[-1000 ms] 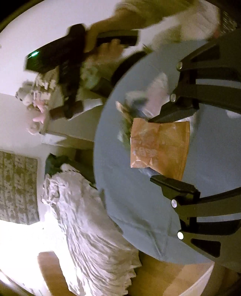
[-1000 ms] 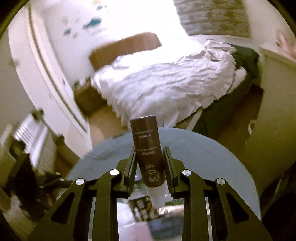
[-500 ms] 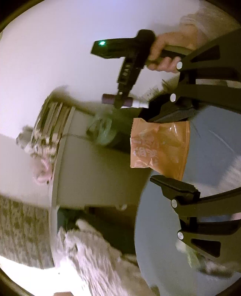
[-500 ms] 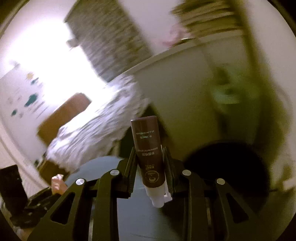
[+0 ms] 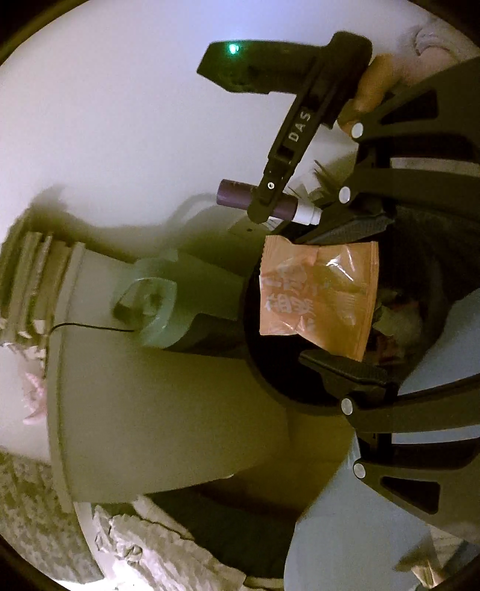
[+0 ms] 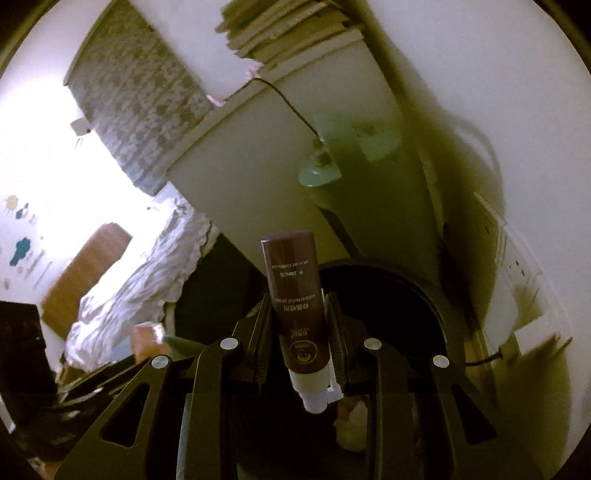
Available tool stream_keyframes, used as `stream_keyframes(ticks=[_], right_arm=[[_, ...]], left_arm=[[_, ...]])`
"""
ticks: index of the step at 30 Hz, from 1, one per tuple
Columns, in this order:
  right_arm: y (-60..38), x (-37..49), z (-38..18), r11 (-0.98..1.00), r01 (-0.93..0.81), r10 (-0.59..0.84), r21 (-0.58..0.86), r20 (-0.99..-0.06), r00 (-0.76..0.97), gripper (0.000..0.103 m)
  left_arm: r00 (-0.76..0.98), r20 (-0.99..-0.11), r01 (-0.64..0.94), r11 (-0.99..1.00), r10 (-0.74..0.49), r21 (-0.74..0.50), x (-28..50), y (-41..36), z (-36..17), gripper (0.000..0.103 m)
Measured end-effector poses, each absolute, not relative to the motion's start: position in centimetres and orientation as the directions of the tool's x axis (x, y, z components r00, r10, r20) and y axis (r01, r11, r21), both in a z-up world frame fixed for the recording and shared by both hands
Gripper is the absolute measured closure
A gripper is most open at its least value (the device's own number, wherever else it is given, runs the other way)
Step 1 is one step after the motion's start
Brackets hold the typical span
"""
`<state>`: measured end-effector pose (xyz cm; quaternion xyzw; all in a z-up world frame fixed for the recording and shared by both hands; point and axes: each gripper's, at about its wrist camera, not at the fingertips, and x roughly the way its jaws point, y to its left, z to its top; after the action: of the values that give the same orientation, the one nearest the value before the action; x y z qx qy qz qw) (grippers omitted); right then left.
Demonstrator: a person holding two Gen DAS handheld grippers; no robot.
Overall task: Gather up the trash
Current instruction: 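Carry the bag and tube over the black bin and open both tools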
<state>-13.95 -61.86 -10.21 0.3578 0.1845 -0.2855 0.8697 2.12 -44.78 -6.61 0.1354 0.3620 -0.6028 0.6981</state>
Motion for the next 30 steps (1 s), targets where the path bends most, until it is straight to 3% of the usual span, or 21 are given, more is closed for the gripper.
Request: stream_keyframes(ticks=[15,19,21,23,30], right_arm=[[-62.5,-14.9,-11.9,0.562,0.632,-0.332,0.534,-0.554,0.764,0.075],[-62.6,-14.9,-11.8,0.562,0.627,-0.317,0.539,-0.56,0.765,0.073],[-62.5,-14.9,-11.7,0.565,0.622,-0.316,0.542,-0.554,0.77,0.063],[-62.3,-15.2,-11.4,0.564,0.62,-0.329,0.545,-0.541,0.774,0.046],[-61.7,-15.8,-10.0,0.566,0.611,-0.352,0.554,-0.507,0.787,0.033]], left_arm=[[-0.019,-0.725,0.944,0.227,-0.689,-0.241,1.2,-46.7,-9.5,0.044],[-0.008,-0.723,0.946,0.229,-0.691,-0.23,1.0,-46.9,-9.3,0.022],[-0.013,-0.714,0.945,0.225,-0.7,-0.238,1.0,-46.7,-9.2,0.018],[-0.016,-0.714,0.946,0.221,-0.7,-0.238,0.9,-46.5,-9.1,0.011],[-0.002,-0.702,0.951,0.215,-0.713,-0.221,0.5,-45.5,-8.4,0.006]])
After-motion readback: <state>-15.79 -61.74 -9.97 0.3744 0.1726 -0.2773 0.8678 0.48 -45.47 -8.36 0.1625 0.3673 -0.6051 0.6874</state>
